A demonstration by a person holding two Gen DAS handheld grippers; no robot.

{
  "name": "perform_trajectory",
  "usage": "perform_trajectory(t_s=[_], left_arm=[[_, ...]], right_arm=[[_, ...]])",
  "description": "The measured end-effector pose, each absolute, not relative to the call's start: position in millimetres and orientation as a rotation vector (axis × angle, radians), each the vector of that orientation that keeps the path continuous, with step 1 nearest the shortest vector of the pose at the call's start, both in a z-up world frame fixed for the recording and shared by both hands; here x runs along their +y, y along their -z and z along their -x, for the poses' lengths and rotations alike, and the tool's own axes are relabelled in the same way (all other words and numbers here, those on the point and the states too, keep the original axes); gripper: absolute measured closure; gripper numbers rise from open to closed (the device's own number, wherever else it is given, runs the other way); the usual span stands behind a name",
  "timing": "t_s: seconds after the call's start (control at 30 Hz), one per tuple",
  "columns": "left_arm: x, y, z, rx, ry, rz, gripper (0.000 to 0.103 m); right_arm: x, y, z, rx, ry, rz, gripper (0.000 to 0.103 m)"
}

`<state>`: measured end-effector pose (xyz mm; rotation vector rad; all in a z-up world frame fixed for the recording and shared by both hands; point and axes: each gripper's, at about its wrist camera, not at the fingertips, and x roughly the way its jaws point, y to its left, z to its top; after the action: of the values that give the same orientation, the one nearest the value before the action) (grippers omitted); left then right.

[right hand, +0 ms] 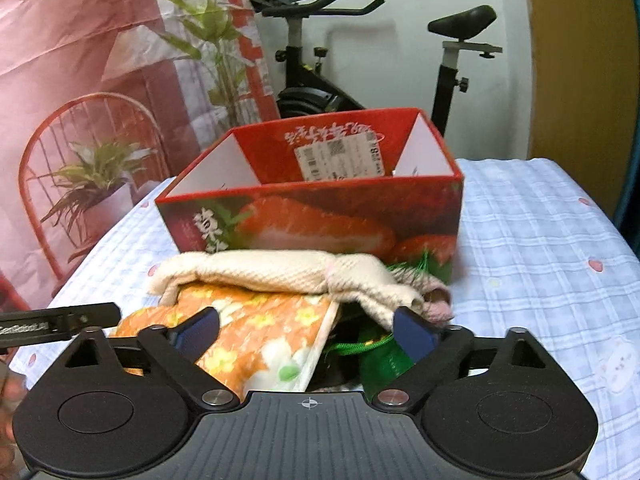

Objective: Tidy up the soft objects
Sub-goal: 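Lower both tools to the orange floral cloth and close both grippers on it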

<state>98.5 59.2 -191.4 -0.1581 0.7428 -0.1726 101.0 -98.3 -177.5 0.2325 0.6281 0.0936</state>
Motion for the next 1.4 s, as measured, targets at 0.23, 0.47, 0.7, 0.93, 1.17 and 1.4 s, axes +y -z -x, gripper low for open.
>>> perform_trajectory(t_s=[0.23,0.47,0.7,0.93,1.17,1.4], left_arm=[[63.3,208.9,-101.5,0.782,0.212,0.221,0.03],[56.7,220.0,-103.2,0.823,0.243,0.266,0.031],[67.9,224.9,-107.5,0.834,0.201,0.336,0.031],[74.5,234.7,-112.7,0.881,0.242,0.495,0.031],[73.1,227.5,-107.1,0.853,0.207,0.431,0.057],[73.3,214.6,-101.7,0.83,0.19,0.364,0.073]], right_arm=[[-90.5,187.3,-101.5,0.663,-0.188,-0.236,0.03],[-86.8,200.3,-104.2,0.715,-0.213,-0.265,0.039],[-86.8,205.8,-106.0,0.735,-0.227,-0.283,0.04],[-83.6,209.4,-107.5,0.751,-0.247,-0.273,0.045],[-84.0,207.8,-107.2,0.746,-0.256,-0.274,0.054],[-82.5,198.2,-101.6,0.712,-0.261,-0.25,0.07]])
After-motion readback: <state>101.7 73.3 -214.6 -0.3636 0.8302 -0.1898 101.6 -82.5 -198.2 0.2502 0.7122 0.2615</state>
